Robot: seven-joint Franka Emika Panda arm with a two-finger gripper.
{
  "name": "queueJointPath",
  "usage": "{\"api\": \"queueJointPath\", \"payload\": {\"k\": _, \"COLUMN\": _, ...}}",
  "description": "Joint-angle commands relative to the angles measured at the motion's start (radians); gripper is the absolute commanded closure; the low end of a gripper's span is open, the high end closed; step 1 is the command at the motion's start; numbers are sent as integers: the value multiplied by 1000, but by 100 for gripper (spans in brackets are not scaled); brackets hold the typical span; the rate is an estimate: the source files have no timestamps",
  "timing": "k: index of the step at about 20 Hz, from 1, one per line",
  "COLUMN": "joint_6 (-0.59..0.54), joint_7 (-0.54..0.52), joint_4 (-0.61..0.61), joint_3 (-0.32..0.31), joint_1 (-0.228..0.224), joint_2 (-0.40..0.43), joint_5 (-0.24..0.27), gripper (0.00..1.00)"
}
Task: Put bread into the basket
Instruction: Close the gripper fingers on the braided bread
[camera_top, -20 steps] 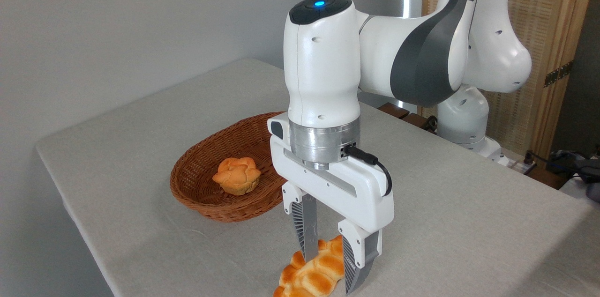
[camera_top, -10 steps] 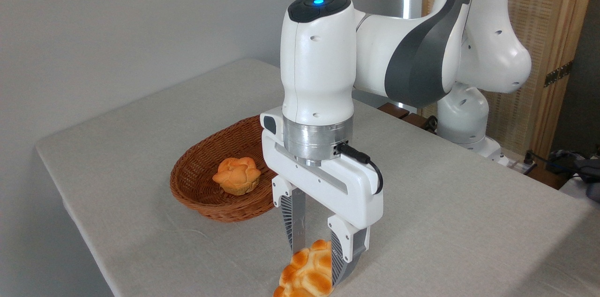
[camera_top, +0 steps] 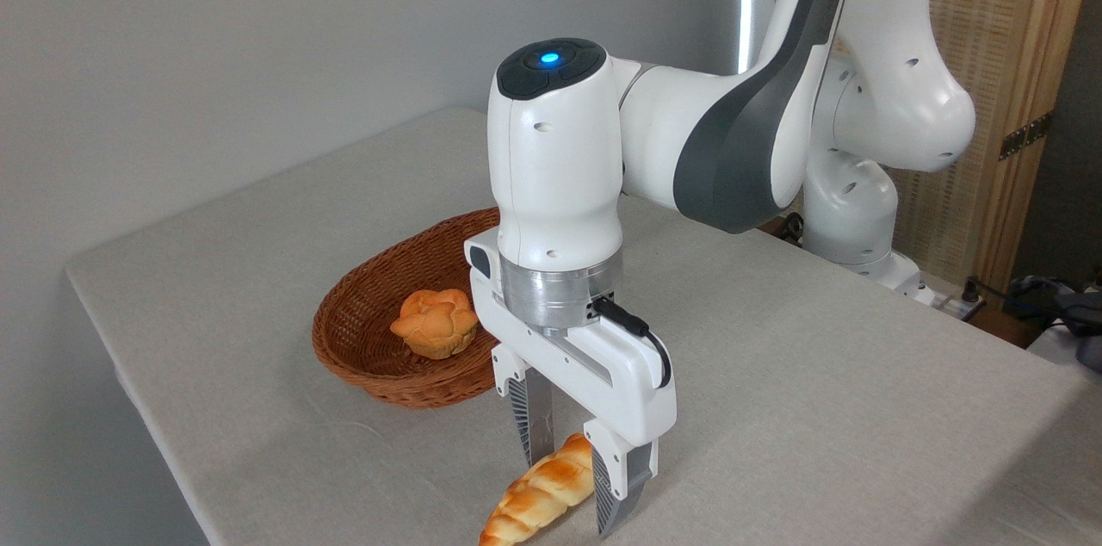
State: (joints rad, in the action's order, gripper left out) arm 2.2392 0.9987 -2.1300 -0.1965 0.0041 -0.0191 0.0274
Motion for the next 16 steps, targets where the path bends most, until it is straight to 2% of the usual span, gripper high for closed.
{"api": "queueJointPath", "payload": {"k": 1, "joint_6": 11, "joint_7": 0, "joint_4": -1, "joint_3": -1, "joint_1": 1, "joint_2": -9, "joint_5": 9, "gripper": 20}}
{"api": "queueJointPath", "payload": {"k": 6, "joint_6": 8, "joint_7": 6, "joint_4": -1, "joint_3": -1, "joint_1": 1, "joint_2": -9, "joint_5": 9, "gripper": 38}}
{"api": "queueJointPath", "payload": {"k": 16, "joint_6": 5, "joint_7": 9, "joint_4": 1, "joint_3": -1, "joint_1": 1, "joint_2": -9, "joint_5": 8, "gripper": 48}}
